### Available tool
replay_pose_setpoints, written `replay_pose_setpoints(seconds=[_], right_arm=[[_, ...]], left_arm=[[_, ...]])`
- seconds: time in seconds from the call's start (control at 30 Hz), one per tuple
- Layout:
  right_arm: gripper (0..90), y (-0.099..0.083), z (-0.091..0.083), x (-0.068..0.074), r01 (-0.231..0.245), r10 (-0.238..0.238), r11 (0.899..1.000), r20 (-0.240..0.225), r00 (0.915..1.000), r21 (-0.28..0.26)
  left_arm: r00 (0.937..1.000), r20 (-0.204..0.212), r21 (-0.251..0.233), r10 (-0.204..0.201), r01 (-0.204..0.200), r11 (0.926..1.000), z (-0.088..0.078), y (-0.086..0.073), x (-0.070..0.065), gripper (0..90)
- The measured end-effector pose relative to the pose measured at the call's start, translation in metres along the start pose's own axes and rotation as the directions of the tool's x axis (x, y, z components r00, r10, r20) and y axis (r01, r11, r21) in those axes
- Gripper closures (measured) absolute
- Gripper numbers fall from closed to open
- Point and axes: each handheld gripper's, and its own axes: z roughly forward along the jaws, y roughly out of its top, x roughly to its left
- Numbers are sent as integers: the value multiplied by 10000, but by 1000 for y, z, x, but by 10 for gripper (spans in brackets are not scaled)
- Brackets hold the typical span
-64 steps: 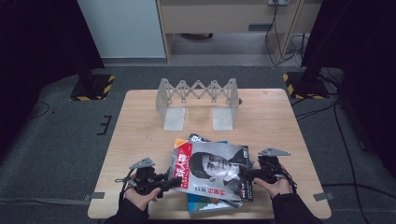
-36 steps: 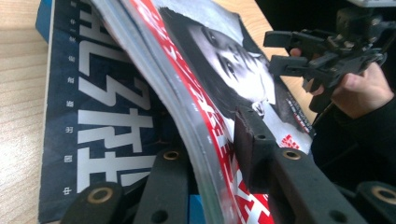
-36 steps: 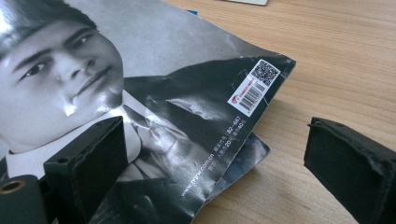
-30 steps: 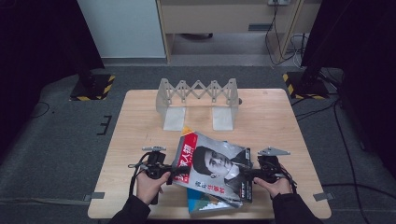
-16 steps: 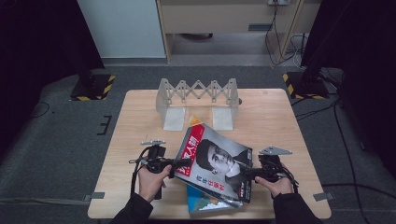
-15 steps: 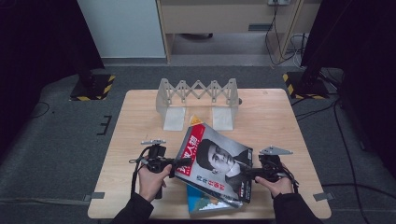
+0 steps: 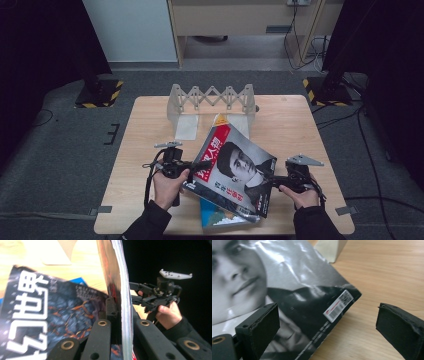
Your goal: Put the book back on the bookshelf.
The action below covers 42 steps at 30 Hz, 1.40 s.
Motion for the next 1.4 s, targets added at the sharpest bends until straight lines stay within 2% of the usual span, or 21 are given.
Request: replay_pose_setpoints(seconds=[0.07,0.17,0.23,0.33,0.47,0.53,0.57,0.67,0.77,0.8,0.87,0.93,1.0,1.07,1.1,1.2,1.3,1.33,1.37,1.4], right_arm=[[54,0,-1,-2,-53,53,10000,62,10000,-63],[59,0,-5,-10,-279,292,9993,491,9984,-255],[60,0,-6,-11,-309,324,9991,553,9979,-290],[60,0,-10,-18,-412,463,9979,1053,9934,-499],[58,-1,-11,-22,-487,560,9970,1278,9902,-597],[58,-1,-12,-24,-480,572,9967,1454,9877,-661],[58,-2,-12,-26,-535,634,9965,1617,9848,-646],[58,-2,-13,-29,-564,664,9965,1764,9821,-613],[58,-2,-14,-32,-640,768,9954,1950,9778,-711],[58,-3,-15,-34,-721,875,9942,2120,9733,-795],[58,-3,-15,-35,-723,879,9942,2162,9724,-792],[56,-5,-13,-36,-546,668,9968,2303,9708,-588],[56,-5,-12,-37,-500,603,9975,2326,9707,-500],[53,-7,-9,-37,-322,359,9993,2380,9706,-192],[53,-7,-9,-37,-322,359,9993,2380,9706,-192],[50,-9,-4,-40,-55,-8,9997,2518,9678,246],[49,-14,4,-46,164,-410,9955,2688,9623,934],[49,-14,4,-46,164,-410,9955,2688,9623,934],[51,-16,8,-50,223,-589,9909,2793,9584,1325],[51,-16,8,-50,223,-589,9909,2793,9584,1325]], left_arm=[[9999,143,-66,34,-33,10000,2,4,-4,863],[9990,442,-168,24,-16,9999,7,11,-11,864],[9984,559,-194,-21,32,9998,8,13,-13,864],[9949,998,-333,-140,175,9993,11,17,-18,864],[9961,883,-278,22,2,9996,14,23,-25,864],[9949,1005,-344,-16,51,9994,14,25,-26,864],[9928,1195,-460,-38,93,9989,14,28,-28,864],[9916,1289,-601,-33,111,9981,12,31,-30,864],[9919,1263,-965,141,-18,9953,2,39,-34,864],[9925,1204,-1103,218,-84,9939,-3,42,-35,864],[9927,1175,-1191,266,-125,9928,-7,44,-35,864],[9931,1120,-1524,345,-172,9882,-21,50,-34,864],[9933,1082,-1625,399,-219,9865,-26,52,-34,864],[9948,838,-1864,579,-415,9816,-38,57,-34,864],[9948,838,-1864,579,-415,9816,-38,57,-34,864],[9961,479,-2128,747,-629,9751,-52,62,-34,864],[9968,374,-2359,706,-599,9699,-61,64,-32,863],[9968,374,-2359,706,-599,9699,-61,64,-32,864],[9969,317,-2446,722,-623,9676,-68,67,-30,863],[9969,317,-2446,722,-623,9676,-68,67,-30,863]])
